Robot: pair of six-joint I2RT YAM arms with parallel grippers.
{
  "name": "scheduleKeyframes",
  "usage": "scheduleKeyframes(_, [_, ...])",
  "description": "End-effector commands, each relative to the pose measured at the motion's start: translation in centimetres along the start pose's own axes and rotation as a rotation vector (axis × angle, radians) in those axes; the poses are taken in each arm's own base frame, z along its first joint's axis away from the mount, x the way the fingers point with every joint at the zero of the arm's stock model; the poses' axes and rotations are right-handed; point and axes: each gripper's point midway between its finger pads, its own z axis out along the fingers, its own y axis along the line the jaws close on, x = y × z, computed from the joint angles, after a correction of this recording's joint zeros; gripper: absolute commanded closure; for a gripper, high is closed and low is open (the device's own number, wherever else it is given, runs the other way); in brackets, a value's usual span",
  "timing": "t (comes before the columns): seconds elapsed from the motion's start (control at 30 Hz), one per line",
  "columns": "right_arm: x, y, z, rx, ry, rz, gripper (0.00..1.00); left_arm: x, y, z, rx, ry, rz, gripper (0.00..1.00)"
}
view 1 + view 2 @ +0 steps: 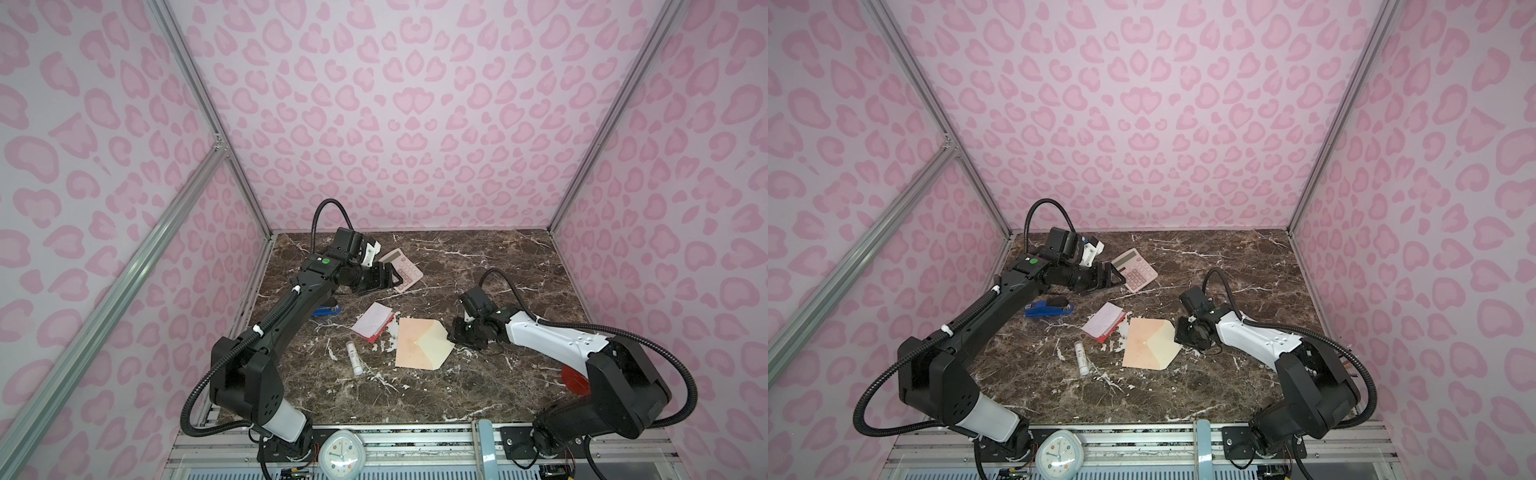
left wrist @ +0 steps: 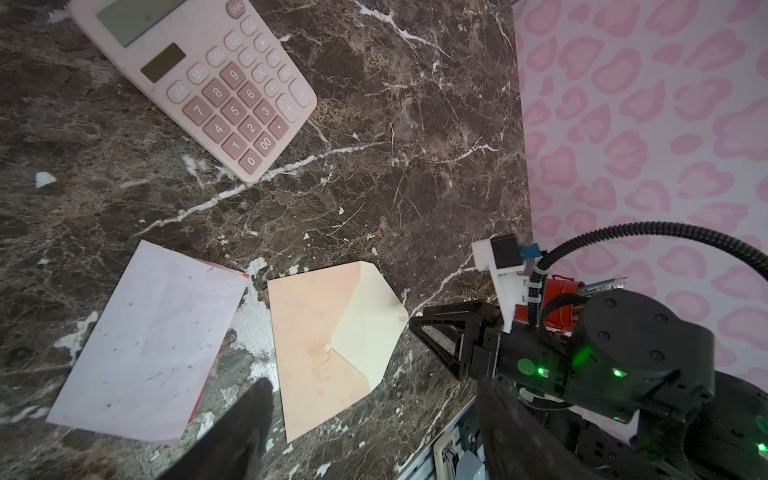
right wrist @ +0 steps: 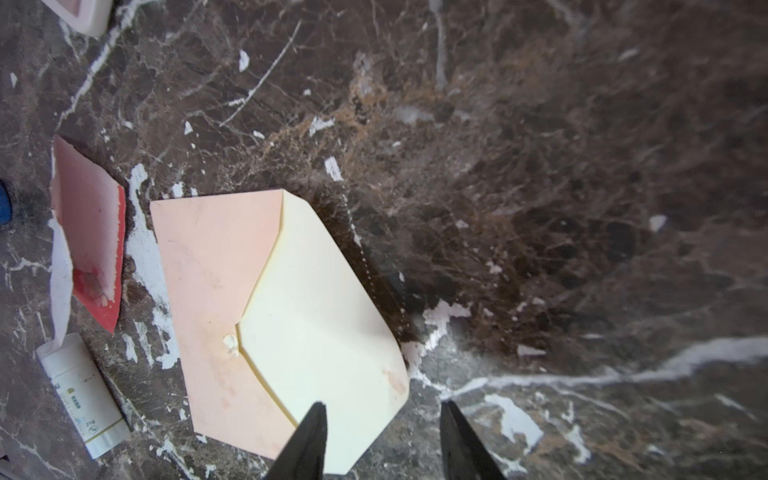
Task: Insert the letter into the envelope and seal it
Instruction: 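Open the right gripper and lift it off the envelope, then reach the right gripper to the folded letter and grasp it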
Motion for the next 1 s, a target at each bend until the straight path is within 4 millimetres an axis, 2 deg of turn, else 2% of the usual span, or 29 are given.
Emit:
scheduleKeyframes(0.0, [-0.8, -0.8, -1.1, 0.034, -0.012, -0.035, 0.50, -0.1, 0.1, -0.4, -0.014, -0.011, 0.004, 0.20])
scheduleKeyframes(0.1, [-2.1, -0.5, -2.1, 0.033, -0.035, -0.039, 0.49, -0.2, 0.1, -0.7, -0.022, -0.020, 0.006, 0.20])
scheduleKeyframes(0.2, [-3.6, 0.7, -3.2, 0.012, -0.067, -0.039, 0.49, -0.4, 0.0, -1.1, -0.032, -0.033, 0.013, 0.20])
scheduleKeyframes(0.4, [-6.5, 5.0, -4.5, -0.118, -0.158, 0.047, 0.49, -1.0, -0.2, -2.6, -0.064, -0.086, 0.026, 0.20])
scheduleKeyframes(0.53, [-7.7, 8.0, -4.7, -0.194, -0.206, 0.080, 0.49, -0.9, 0.0, -3.8, -0.088, -0.129, 0.026, 0.20])
scheduleKeyframes(0.67, [-8.2, 10.7, -4.5, -0.252, -0.249, 0.087, 0.49, -0.5, 0.1, -5.0, -0.092, -0.174, 0.001, 0.21])
scheduleKeyframes(0.7, [-8.3, 11.6, -4.5, -0.275, -0.258, 0.087, 0.49, 0.4, 0.9, -4.6, -0.105, -0.161, -0.017, 0.21])
scheduleKeyframes(0.77, [-7.9, 13.6, -3.9, -0.337, -0.253, 0.076, 0.49, 1.0, 1.2, -4.9, -0.109, -0.174, -0.032, 0.21])
scheduleKeyframes(0.97, [-5.4, 18.2, -0.1, -0.428, -0.192, 0.047, 0.48, 2.5, 2.3, -6.0, -0.149, -0.192, -0.037, 0.21])
